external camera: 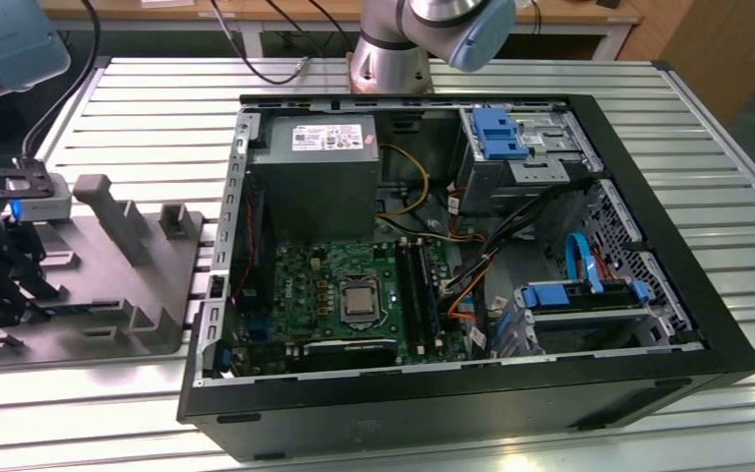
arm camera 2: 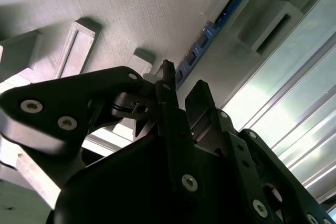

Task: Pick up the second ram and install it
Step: 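Pick up the second ram and move it above second insertion slot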

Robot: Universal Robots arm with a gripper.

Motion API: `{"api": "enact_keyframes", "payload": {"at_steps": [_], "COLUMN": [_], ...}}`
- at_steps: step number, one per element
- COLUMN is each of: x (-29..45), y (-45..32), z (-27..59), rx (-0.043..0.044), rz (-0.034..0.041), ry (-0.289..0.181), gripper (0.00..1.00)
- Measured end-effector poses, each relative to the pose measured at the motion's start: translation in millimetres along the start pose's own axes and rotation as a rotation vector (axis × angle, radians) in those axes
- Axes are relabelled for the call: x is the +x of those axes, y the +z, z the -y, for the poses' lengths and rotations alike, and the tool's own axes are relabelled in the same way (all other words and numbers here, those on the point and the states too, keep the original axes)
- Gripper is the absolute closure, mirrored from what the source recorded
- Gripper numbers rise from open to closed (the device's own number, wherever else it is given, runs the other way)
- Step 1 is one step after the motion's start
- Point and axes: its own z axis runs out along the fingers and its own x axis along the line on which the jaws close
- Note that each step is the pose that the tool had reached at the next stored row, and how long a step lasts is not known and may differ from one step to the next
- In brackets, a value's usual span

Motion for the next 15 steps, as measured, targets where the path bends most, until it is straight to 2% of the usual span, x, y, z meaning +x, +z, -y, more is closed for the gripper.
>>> {"api": "enact_keyframes", "payload": {"at_steps": [10, 12, 13, 15], "x": [0.0, 0.0, 0.0, 0.0], "y": [1.0, 1.0, 1.0, 1.0], "z": [-0.1, -0.1, -0.1, -0.1], "rx": [-0.0001, -0.0001, -0.0001, -0.0001], "rz": [-0.0004, -0.0006, -0.0007, -0.0008], "ry": [-0.003, -0.003, -0.003, -0.003], "gripper": [0.64, 0.66, 0.73, 0.73]}}
